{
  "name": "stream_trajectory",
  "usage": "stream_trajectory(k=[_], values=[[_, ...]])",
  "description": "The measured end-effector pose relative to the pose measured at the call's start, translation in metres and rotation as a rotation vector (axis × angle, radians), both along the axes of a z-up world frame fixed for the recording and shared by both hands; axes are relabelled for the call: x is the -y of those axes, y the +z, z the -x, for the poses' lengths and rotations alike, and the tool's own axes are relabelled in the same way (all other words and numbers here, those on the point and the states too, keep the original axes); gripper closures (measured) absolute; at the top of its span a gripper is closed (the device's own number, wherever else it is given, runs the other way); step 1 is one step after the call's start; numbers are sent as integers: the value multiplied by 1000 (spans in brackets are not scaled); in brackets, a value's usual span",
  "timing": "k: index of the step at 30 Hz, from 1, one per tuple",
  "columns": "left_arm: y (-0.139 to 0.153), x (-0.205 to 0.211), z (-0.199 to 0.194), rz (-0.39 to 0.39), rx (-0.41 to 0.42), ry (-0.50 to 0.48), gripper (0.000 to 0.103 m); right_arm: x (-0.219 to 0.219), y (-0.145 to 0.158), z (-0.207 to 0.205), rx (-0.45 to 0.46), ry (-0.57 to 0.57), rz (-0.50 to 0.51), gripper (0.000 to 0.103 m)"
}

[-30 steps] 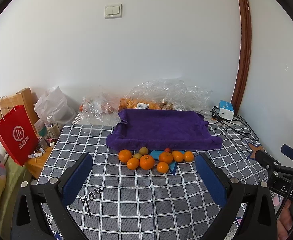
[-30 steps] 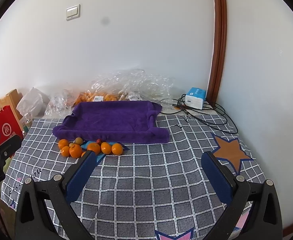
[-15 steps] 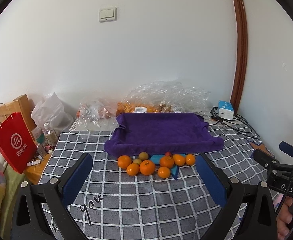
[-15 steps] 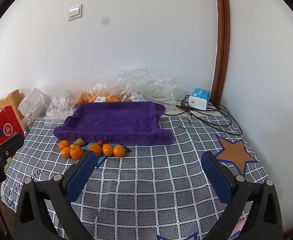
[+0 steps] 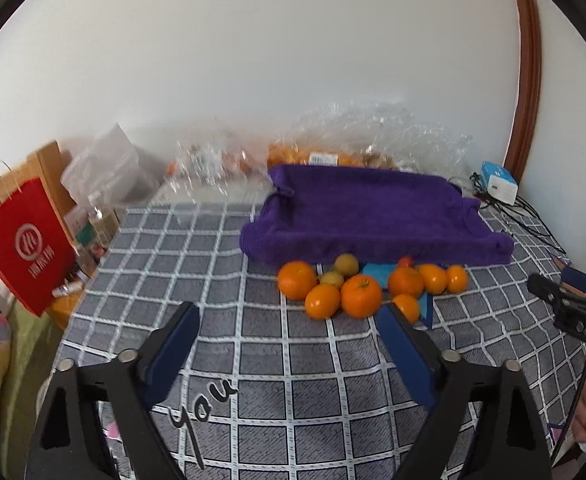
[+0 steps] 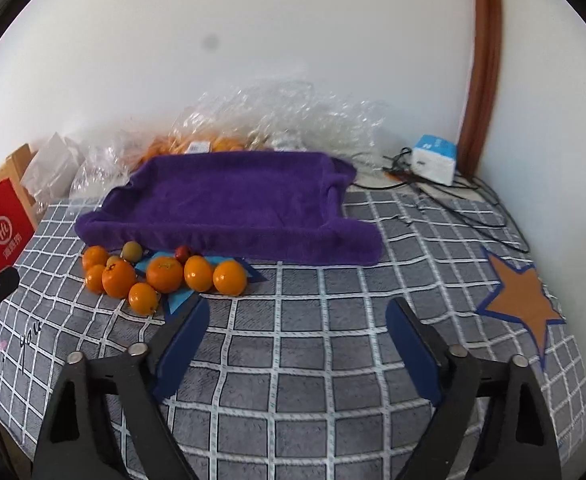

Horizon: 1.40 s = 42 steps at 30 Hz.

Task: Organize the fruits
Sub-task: 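Grasp an orange with the right gripper while the left gripper grasps another orange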

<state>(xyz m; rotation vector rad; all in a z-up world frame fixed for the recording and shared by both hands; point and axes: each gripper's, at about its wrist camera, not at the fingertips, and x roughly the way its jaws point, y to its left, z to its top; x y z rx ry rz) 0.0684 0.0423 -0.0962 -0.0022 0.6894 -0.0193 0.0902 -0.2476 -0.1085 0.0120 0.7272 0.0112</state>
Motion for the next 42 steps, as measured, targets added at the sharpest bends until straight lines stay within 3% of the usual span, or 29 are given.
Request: stream_trajectory(k=[4, 10, 15, 19, 22, 27, 29, 32, 35, 42], values=[[-19, -6, -11, 9, -36, -7, 18, -12, -13, -25, -31, 71, -33, 37], [-35, -19, -22, 25, -70, -10, 20, -30, -37, -61, -108, 135, -43, 49], [-42, -28, -27, 79, -82, -8, 20, -28, -50, -79, -164, 160, -117, 50], [-46, -29, -33, 121, -92, -4, 20, -33, -58, -88, -180, 181, -119, 51], [-50, -27, -36, 135, -98, -9, 20, -34, -63, -93, -198, 212, -121, 69], [-54, -22, -47, 172, -118, -25, 21, -23, -56, -80, -170, 203, -85, 69], [-56, -15, -53, 140, -123, -29, 22, -14, -53, -72, -156, 196, -67, 69], [-65, -6, -64, 73, -166, -28, 41, -3, -54, -64, -163, 202, -66, 69], [-69, -4, -69, 129, -168, -67, 42, 4, -59, -61, -177, 216, -68, 69], [-74, 1, -87, 168, -177, -91, 42, 4, -69, -67, -171, 219, -90, 69]])
